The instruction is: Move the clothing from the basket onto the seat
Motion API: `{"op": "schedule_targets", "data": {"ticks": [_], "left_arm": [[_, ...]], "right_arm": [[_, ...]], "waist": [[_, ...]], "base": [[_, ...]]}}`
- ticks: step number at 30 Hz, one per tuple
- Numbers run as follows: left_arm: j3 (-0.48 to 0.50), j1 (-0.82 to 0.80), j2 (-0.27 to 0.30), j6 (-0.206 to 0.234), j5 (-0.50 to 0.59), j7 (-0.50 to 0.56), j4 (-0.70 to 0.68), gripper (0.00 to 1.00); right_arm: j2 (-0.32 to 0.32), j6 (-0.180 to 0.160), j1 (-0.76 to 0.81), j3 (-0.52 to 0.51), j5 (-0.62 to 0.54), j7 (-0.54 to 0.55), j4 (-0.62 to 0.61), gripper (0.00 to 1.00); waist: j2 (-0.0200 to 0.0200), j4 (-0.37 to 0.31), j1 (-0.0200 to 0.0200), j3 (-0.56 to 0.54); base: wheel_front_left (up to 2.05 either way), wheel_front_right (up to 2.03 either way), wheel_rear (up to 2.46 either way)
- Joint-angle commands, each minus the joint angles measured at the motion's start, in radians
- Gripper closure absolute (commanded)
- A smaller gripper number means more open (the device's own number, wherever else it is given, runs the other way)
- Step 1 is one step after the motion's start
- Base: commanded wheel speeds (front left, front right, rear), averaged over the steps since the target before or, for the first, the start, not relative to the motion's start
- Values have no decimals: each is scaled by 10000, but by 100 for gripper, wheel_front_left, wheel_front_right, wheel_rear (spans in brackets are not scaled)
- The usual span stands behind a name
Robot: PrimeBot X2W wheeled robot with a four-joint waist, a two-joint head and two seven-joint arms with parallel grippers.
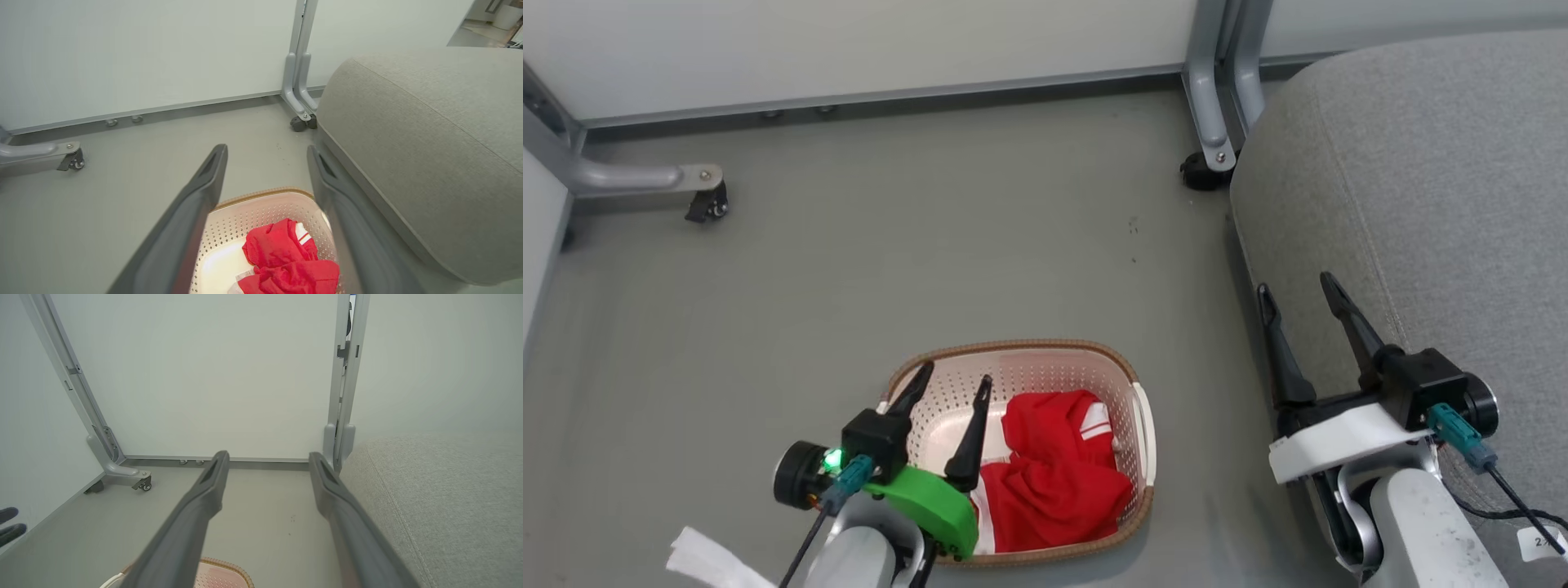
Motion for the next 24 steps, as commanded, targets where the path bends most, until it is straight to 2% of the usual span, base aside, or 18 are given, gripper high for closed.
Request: {"op": "schedule_targets", "data": {"ticks": [1,4,11,24], "left_arm": [[-275,-434,32,-27,-72,-3,281,0],[-1188,-1321,12,-27,-320,-2,1367,0],[-2236,-2848,-12,-18,-894,201,3365,0],[-3713,-4865,1,-17,-2018,905,5472,0]], "right_arm": [[-23,1,-255,-9,-89,-25,-116,0],[-21,1,-674,-21,-78,-51,-424,0],[-21,1,-1317,116,38,-107,-918,0],[-16,1,-2075,366,326,-147,-1545,0]], "waist": [[0,-278,0,1013],[0,-474,0,1948],[0,-860,0,3621],[0,-1416,0,6132]], "base": [[0,0,0],[0,0,0],[0,0,0],[0,0,0]]}}
